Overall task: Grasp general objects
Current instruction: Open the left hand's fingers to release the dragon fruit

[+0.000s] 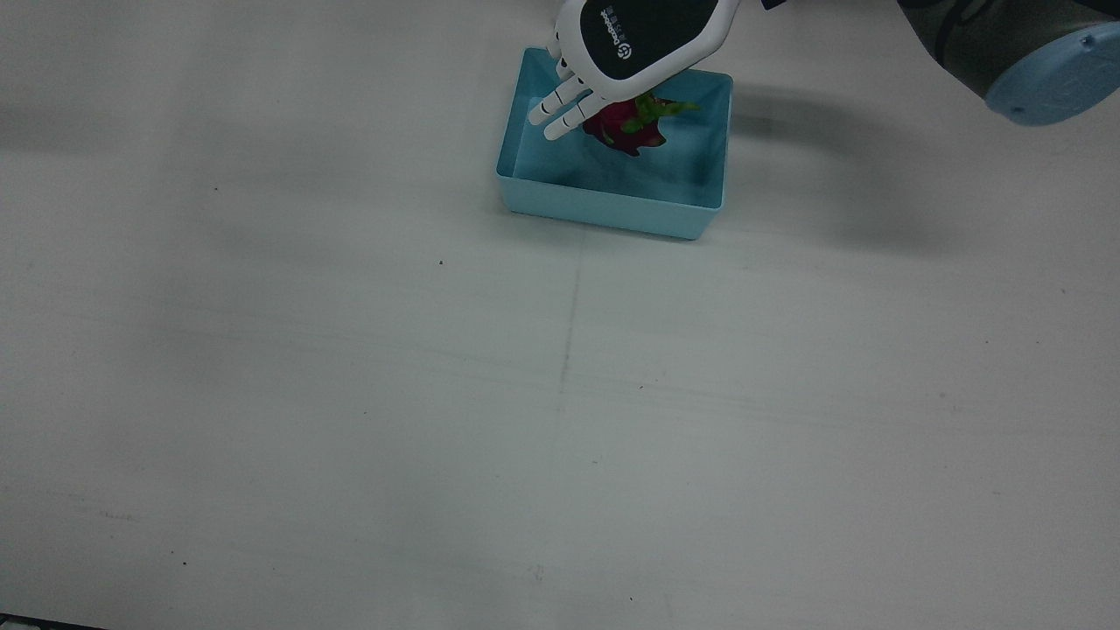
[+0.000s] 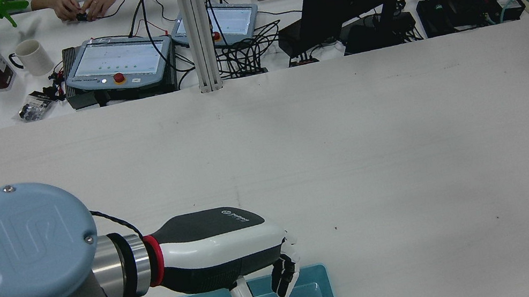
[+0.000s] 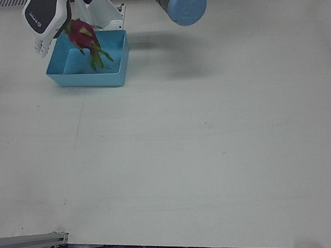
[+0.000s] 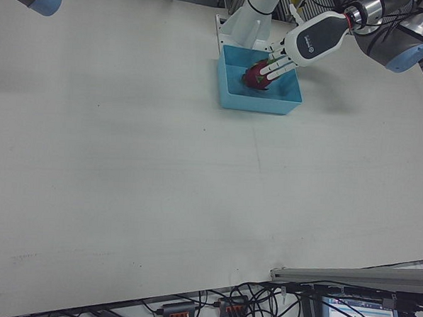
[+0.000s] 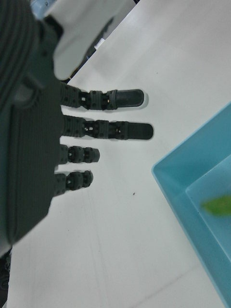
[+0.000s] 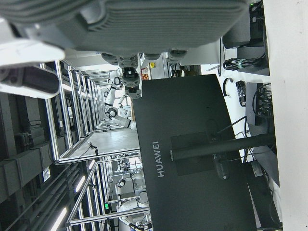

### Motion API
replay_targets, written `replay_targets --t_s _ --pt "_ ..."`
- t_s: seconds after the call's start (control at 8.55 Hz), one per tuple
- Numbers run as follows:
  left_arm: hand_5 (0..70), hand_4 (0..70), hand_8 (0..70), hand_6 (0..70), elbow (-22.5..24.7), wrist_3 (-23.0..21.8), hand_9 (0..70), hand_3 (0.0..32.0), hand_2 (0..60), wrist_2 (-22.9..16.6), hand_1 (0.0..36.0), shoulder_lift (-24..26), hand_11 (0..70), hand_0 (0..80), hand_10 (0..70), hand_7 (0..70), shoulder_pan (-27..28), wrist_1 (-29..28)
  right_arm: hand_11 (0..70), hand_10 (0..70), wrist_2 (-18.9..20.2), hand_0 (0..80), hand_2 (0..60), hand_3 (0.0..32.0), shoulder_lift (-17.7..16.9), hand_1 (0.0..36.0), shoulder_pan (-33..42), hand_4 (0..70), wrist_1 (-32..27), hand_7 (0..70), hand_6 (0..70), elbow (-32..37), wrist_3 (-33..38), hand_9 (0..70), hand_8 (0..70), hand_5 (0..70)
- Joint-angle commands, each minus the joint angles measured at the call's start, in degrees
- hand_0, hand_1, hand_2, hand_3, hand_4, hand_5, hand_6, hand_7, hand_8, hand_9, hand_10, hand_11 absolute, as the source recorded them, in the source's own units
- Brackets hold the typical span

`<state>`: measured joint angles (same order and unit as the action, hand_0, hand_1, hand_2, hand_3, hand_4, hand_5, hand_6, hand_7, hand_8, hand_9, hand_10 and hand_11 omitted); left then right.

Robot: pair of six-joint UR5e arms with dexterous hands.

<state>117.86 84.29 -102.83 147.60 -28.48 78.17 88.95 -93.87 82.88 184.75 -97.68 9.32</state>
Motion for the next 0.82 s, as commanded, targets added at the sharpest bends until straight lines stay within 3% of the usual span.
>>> replay_targets --t_s 0.0,0.12,0.23,0.35,0.58,0.7 --pt "56.5 27.5 19.5 58.2 -0.1 0.4 11.7 0.0 0.0 0.0 0.0 0.0 3.7 0.0 4.2 26.6 -1.0 0.2 0.0 0.0 0.0 0.0 0.0 0.0 0.0 0.0 0.0 0.0 0.1 0.0 0.0 -0.1 0.0 0.0 0.0 0.0" --pt "61.3 26.3 19.2 58.2 -0.2 0.4 12.1 0.0 0.0 0.1 0.0 0.1 3.9 0.0 4.3 28.1 -1.9 0.5 0.0 0.0 0.0 0.0 0.0 0.0 0.0 0.0 0.0 0.0 0.1 0.0 0.0 -0.1 0.0 0.0 0.0 0.0" --pt "61.2 26.0 18.8 57.1 0.0 0.4 12.0 0.0 0.0 0.3 0.0 -0.8 3.7 0.0 4.1 28.1 -7.2 0.5 0.0 0.0 0.0 0.0 0.0 0.0 0.0 0.0 0.0 0.0 0.0 0.0 0.0 -0.1 0.0 0.0 0.0 0.0" --pt "70.0 24.1 19.3 55.7 0.3 0.4 16.5 0.0 0.0 0.3 0.0 -3.0 5.9 0.0 5.5 36.5 -14.3 0.1 0.0 0.0 0.0 0.0 0.0 0.0 0.0 0.0 0.0 0.0 0.0 0.0 0.0 -0.1 0.0 0.0 0.0 0.0" --pt "70.0 25.1 27.5 61.8 0.1 0.2 35.1 0.0 0.0 0.2 0.0 -6.8 11.6 0.0 9.5 63.8 -24.1 -3.4 0.0 0.0 0.0 0.0 0.0 0.0 0.0 0.0 0.0 0.0 0.0 0.0 0.0 -0.1 0.0 0.0 0.0 0.0" --pt "70.0 23.2 30.7 66.4 -0.7 -0.3 40.0 0.0 0.0 0.7 0.0 -8.1 13.0 0.0 10.4 70.0 -28.0 -4.3 0.0 0.0 0.0 0.0 0.0 0.0 0.0 0.0 0.0 0.0 0.0 0.0 0.0 -0.1 0.0 0.0 0.0 0.0"
